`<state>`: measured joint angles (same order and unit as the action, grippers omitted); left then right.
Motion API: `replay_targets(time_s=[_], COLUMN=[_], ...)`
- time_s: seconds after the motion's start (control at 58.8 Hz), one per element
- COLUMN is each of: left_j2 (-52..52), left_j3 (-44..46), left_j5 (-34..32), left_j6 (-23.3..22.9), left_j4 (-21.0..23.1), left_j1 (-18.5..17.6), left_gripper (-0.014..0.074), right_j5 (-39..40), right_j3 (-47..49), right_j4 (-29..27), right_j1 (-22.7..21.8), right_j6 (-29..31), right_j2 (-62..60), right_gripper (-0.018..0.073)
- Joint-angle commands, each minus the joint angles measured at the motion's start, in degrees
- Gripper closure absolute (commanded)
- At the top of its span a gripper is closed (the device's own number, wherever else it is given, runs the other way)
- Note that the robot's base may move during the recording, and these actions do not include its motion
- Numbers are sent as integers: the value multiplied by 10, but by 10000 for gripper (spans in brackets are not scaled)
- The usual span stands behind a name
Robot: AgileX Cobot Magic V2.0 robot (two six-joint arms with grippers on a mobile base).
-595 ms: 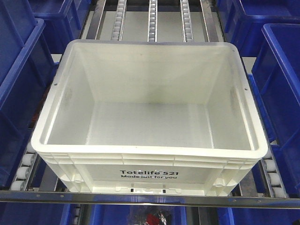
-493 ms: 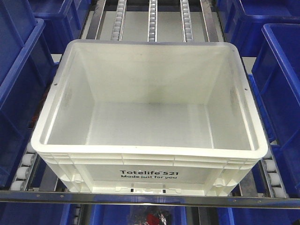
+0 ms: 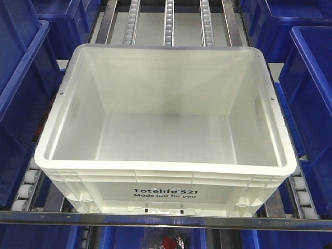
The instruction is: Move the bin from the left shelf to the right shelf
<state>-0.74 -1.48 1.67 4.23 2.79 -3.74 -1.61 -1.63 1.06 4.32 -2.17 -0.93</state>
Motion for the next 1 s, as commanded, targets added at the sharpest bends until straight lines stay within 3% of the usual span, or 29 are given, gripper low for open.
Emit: replay_targets(time_s=[0.0,0.238,0.527,0.613,0.715,0.902,0.987], left_j2=[-8,-8,-8,-6,34,160,200], left_j3=[-11,-11,14,57,144,286,316], left_j5=[-46,-52,-184,-148,-58,113,157], left_j6=[-4,-4,-19,-36,-35,-26,-22], left_j4=[1,1,6,6,6,5,6], left_j1=[1,1,1,1,1,1,1], left_gripper=[603,603,603,603,603,603,603], right_j5=[43,56,177,177,152,76,29], right_j3=[-11,-11,-6,17,72,195,234], right_j4=[6,6,6,6,8,16,16], right_j1=[-4,-4,-3,-3,-3,-3,-3], right_j6=[2,2,-12,-37,-49,-48,-42], right_j2=[-2,-2,-2,-2,13,125,185], right_gripper=[567,567,567,567,567,567,567])
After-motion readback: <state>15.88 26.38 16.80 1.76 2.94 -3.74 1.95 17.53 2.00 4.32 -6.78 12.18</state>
